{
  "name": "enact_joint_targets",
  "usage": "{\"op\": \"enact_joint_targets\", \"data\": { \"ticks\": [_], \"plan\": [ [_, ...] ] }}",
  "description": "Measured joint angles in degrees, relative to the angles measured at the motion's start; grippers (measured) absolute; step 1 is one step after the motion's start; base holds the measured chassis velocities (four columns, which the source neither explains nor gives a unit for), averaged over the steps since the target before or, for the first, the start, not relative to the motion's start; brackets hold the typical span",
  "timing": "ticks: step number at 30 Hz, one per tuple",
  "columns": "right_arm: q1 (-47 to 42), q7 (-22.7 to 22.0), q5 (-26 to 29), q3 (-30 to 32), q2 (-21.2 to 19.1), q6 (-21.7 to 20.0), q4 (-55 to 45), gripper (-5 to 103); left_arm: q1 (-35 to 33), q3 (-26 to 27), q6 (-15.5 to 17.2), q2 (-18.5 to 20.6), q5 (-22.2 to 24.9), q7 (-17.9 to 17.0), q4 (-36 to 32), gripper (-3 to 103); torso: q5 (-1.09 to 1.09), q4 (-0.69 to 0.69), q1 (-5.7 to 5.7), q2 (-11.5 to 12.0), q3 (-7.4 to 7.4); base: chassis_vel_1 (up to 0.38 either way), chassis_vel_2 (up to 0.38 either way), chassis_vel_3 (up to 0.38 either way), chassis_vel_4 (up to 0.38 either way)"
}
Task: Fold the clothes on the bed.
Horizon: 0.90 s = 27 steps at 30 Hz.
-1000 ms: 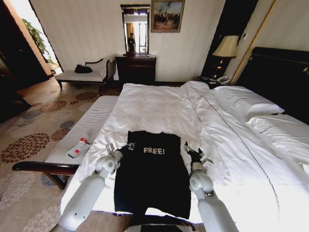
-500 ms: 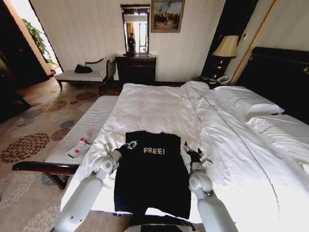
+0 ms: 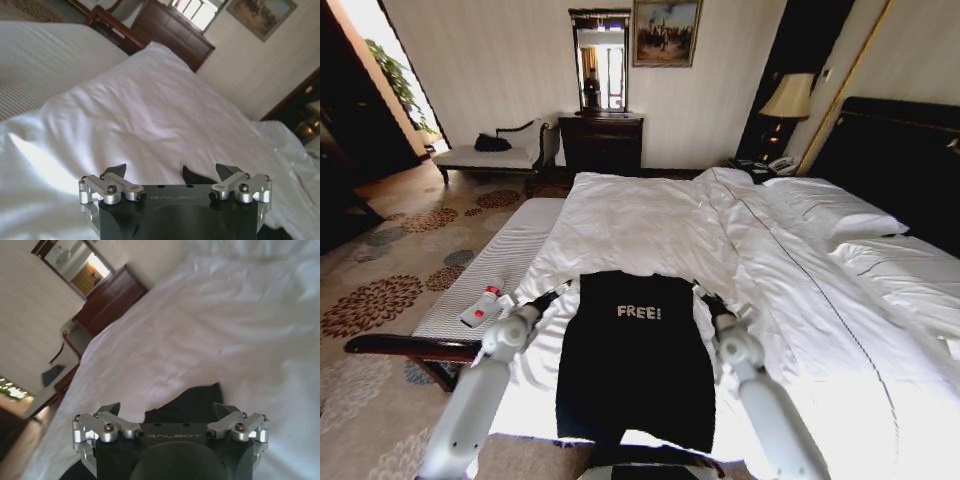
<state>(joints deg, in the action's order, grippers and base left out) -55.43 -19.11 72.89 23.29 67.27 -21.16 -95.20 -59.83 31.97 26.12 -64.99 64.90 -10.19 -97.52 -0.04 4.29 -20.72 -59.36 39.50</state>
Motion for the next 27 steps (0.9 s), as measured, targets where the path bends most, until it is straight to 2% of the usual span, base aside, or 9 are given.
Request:
{"op": "enact_joint_targets", "data": {
  "ticks": [2,3,6,9,11,17,24,26,27],
  "plan": [
    [2.9,3.5,1.9,-1.2,-1.3,-1.1,5.6,100,-0.5,1.3,0.1,-0.1,1.0,0.6,-1.9,100,0.03,0.01,0.00,0.0,0.00,0.000,0.000,0.000,0.000],
    [2.9,3.5,1.9,-1.2,-1.3,-1.1,5.6,100,-0.5,1.3,0.1,-0.1,1.0,0.6,-1.9,100,0.03,0.01,0.00,0.0,0.00,0.000,0.000,0.000,0.000],
    [5.1,6.7,-1.0,-1.4,-0.9,0.2,11.5,100,-0.2,0.2,0.1,0.0,1.2,1.0,-3.1,100,-0.01,0.13,0.00,0.0,0.00,0.000,0.000,0.000,0.000],
    [6.5,7.7,-3.1,-1.6,0.2,1.7,14.0,100,-0.9,0.3,0.4,0.1,1.5,0.8,-4.8,100,0.00,0.08,0.00,0.0,0.00,0.000,0.000,0.000,0.000],
    [7.7,9.2,-7.0,-1.8,1.3,3.8,16.5,100,-1.5,0.9,1.1,0.3,2.6,0.2,-7.2,100,0.02,-0.01,0.00,0.0,0.00,0.000,0.000,0.000,0.000],
    [8.8,10.0,-8.7,-1.7,2.0,4.9,19.3,100,-1.7,2.2,2.3,0.9,6.3,-1.3,-11.2,100,0.01,0.06,0.00,0.0,-0.01,0.000,0.000,0.000,0.000],
    [9.7,10.7,-8.1,-2.1,3.1,4.6,20.9,100,-1.7,1.9,2.4,0.6,5.9,-1.3,-10.9,100,0.00,0.03,0.00,0.0,0.00,0.000,0.000,0.000,0.000],
    [10.3,11.0,-8.1,-2.4,3.5,4.3,21.8,103,-1.7,1.5,2.4,0.4,5.6,-1.3,-10.6,100,0.00,0.02,0.00,0.0,-0.01,0.000,0.000,0.000,0.000],
    [10.6,11.1,-8.2,-2.4,3.6,4.3,22.4,94,-1.6,1.4,2.4,0.4,5.6,-1.3,-10.5,100,0.00,0.02,0.00,0.0,-0.01,0.000,0.000,0.000,0.000]
  ]
}}
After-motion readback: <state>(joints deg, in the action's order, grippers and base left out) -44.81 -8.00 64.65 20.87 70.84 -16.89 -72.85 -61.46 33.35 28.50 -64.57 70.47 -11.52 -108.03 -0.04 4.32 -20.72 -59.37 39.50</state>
